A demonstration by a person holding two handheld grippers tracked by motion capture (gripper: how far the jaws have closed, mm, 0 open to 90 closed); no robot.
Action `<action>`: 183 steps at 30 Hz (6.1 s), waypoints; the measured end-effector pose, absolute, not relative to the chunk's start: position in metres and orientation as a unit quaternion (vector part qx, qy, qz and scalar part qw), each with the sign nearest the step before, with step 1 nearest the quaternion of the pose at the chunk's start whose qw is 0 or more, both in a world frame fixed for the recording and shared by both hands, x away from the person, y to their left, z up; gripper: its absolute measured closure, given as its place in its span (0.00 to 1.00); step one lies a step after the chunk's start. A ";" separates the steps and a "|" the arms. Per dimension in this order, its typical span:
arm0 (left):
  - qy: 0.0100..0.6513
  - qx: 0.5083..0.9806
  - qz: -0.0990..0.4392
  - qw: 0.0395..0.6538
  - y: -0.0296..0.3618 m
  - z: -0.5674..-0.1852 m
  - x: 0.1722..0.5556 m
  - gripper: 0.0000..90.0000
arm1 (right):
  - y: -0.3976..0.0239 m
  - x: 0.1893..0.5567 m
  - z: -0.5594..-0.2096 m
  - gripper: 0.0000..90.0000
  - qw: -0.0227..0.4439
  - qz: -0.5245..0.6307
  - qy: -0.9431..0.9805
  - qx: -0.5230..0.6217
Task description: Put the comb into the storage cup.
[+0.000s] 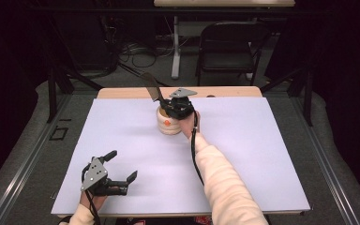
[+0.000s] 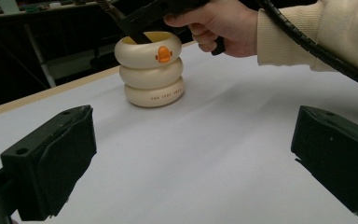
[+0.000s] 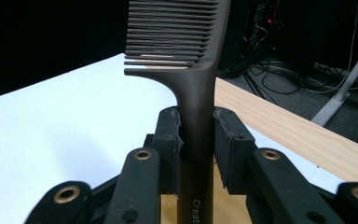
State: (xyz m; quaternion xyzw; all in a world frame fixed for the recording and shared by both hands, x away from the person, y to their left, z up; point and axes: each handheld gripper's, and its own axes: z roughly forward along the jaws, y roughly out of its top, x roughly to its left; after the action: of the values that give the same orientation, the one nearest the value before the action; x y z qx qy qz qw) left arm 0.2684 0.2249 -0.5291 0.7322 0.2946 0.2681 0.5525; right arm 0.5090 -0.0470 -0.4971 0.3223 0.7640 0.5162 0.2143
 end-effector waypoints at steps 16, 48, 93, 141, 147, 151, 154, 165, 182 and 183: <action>0.295 0.732 0.268 0.553 0.225 -0.529 0.268 0.00 | -0.047 0.510 -0.499 0.80 0.212 0.505 0.772 0.323; 0.295 0.731 0.268 0.554 0.225 -0.529 0.268 0.00 | -0.045 0.512 -0.505 0.79 0.210 0.484 0.784 0.327; 0.295 0.732 0.269 0.552 0.225 -0.529 0.269 0.00 | -0.066 0.482 -0.465 0.15 0.129 0.450 0.830 0.304; 0.297 0.735 0.274 0.545 0.225 -0.529 0.267 0.00 | -0.129 0.398 -0.451 0.00 0.099 0.456 0.844 0.263; 0.298 0.735 0.275 0.543 0.225 -0.530 0.267 0.00 | -0.137 0.388 -0.450 0.00 0.099 0.458 0.846 0.255; 0.298 0.736 0.275 0.542 0.226 -0.530 0.267 0.00 | -0.145 0.381 -0.450 0.00 0.110 0.459 0.843 0.257; 0.298 0.735 0.275 0.543 0.226 -0.530 0.266 0.00 | -0.149 0.378 -0.450 0.00 0.120 0.460 0.840 0.262; 0.298 0.735 0.274 0.544 0.226 -0.529 0.265 0.00 | -0.163 0.357 -0.456 0.00 0.124 0.460 0.838 0.265; 0.295 0.739 0.272 0.540 0.226 -0.529 0.263 0.00 | -0.191 0.331 -0.477 0.00 0.151 0.464 0.823 0.291; 0.295 0.740 0.271 0.541 0.226 -0.529 0.264 0.00 | -0.192 0.329 -0.478 0.00 0.151 0.462 0.824 0.290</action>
State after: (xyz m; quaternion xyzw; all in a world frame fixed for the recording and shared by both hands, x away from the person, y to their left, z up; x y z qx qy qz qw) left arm 0.2635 0.2259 -0.5292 0.7397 0.2945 0.2715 0.5408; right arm 0.3288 -0.1921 -0.4777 0.2900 0.8244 0.4618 0.1514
